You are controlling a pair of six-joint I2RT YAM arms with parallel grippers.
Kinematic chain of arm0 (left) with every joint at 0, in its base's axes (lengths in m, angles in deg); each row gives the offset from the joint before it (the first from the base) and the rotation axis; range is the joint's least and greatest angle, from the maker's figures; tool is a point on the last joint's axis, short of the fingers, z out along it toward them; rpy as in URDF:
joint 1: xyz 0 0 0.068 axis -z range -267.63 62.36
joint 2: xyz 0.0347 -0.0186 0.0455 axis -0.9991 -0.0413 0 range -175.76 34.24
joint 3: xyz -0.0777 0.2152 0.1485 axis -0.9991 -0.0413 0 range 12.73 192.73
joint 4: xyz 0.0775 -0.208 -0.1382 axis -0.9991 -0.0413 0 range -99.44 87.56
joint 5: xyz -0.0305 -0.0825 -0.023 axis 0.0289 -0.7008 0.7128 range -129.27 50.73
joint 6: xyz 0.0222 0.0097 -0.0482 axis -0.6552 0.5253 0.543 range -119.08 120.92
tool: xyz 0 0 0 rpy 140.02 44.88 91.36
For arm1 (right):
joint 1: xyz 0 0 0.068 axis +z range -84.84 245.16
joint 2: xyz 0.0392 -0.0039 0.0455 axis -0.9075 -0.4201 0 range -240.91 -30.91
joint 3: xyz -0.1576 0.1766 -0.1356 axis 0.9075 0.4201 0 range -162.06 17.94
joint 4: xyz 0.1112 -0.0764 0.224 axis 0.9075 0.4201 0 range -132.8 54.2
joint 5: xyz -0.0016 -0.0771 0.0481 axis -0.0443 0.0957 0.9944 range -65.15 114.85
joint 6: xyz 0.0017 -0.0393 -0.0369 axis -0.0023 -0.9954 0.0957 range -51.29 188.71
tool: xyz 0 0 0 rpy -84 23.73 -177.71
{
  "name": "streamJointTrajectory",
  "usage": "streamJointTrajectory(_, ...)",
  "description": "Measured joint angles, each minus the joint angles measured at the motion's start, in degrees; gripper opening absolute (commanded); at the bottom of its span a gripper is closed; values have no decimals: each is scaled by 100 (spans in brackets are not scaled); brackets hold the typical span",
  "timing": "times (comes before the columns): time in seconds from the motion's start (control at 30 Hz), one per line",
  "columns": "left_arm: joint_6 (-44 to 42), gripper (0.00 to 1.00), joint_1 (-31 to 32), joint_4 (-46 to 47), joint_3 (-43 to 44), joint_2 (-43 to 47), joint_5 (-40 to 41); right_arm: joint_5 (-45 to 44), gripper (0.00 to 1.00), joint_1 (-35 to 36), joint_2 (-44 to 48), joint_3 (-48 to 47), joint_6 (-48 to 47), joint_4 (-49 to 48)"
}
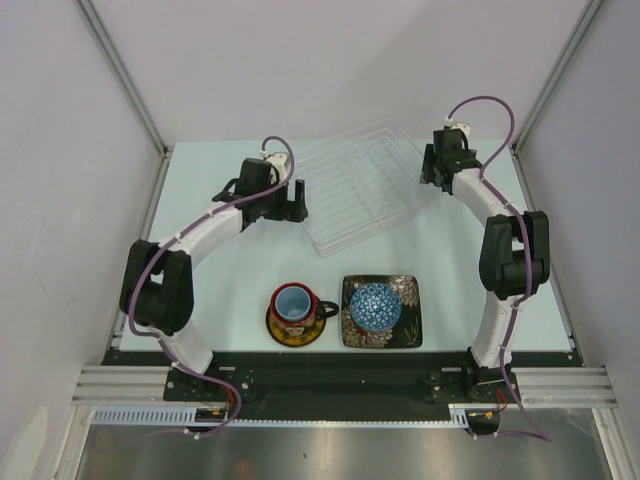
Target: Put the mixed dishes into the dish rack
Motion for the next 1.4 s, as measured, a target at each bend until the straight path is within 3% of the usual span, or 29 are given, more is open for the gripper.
streamJointTrajectory(0.33, -146, 100, 7, 153, -162, -44, 308, -57, 68, 114, 114, 562, 339, 243)
streamJointTrajectory(0.67, -350, 100, -52, 267, -162, -144, 516, -332, 69, 721, 1025, 1303, 634, 560)
streamJointTrajectory(0.77, -372, 100, -138, 238, -160, -164, 531, -393, 76, 905, 1427, 1753, 811, 614)
streamJointTrajectory(0.93, -411, 100, -291, 197, -96, -219, 527, -540, 80, 1104, 1886, 2240, 970, 704)
streamJointTrajectory(1.17, -525, 100, -564, 201, -94, -219, 511, -424, 84, 315, 2177, 2269, 833, 595)
streamJointTrajectory(1.23, -511, 100, -645, 238, -94, -232, 415, -9, 83, -11, 2243, 2264, 837, 450)
streamJointTrajectory(1.4, -619, 100, -789, 251, -79, -254, 459, 9, 84, -160, 1993, 2135, 817, 133)
